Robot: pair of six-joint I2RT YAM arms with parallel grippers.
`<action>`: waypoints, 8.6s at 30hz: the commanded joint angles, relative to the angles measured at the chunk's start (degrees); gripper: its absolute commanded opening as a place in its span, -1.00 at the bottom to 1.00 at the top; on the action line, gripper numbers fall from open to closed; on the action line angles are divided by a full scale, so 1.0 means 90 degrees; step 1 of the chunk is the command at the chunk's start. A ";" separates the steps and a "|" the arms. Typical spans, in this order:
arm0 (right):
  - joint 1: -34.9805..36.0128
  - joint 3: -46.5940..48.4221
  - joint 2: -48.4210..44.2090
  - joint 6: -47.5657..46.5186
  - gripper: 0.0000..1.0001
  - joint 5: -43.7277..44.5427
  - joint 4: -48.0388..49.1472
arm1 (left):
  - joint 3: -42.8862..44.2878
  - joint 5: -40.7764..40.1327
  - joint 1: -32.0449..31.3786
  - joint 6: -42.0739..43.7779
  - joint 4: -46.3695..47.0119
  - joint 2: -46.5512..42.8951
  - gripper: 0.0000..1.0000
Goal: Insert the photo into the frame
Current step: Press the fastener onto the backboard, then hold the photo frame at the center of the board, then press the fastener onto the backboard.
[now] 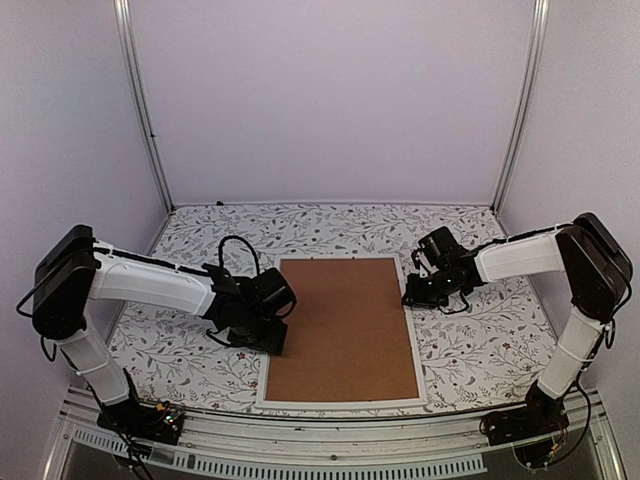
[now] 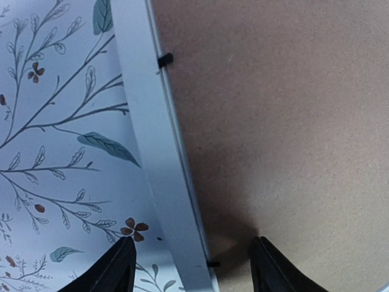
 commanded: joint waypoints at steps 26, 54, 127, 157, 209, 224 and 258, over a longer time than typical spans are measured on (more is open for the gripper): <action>-0.0007 0.0808 -0.0316 -0.0259 0.12 -0.0085 -0.1032 | 0.0375 0.0416 0.1388 0.1101 0.0459 -0.0169 -0.05; -0.0837 0.1915 0.0404 -0.0974 0.11 0.0152 -0.1455 | 0.0385 0.1156 0.1570 0.1239 0.0893 0.0543 -0.49; 0.0798 0.3757 0.2992 -0.0480 -0.11 0.2385 -0.2901 | 0.0153 0.1141 0.1353 0.1364 0.1069 0.0758 -0.64; 0.0584 0.1342 0.0202 -0.0292 -0.09 0.1490 -0.2515 | 0.0172 0.1099 0.1352 0.1269 0.1039 0.0606 -0.58; 0.0555 0.1241 0.0467 -0.0327 -0.10 0.1339 -0.2399 | 0.0123 0.1099 0.1354 0.1276 0.1049 0.0625 -0.57; 0.0998 0.1601 0.1013 -0.0114 -0.10 0.1677 -0.2686 | 0.0082 0.1098 0.1348 0.1257 0.1097 0.0615 -0.57; 0.1473 0.0467 -0.1138 0.0498 -0.08 0.1814 -0.3646 | 0.0084 0.0909 0.1342 0.1208 0.1069 0.0454 -0.56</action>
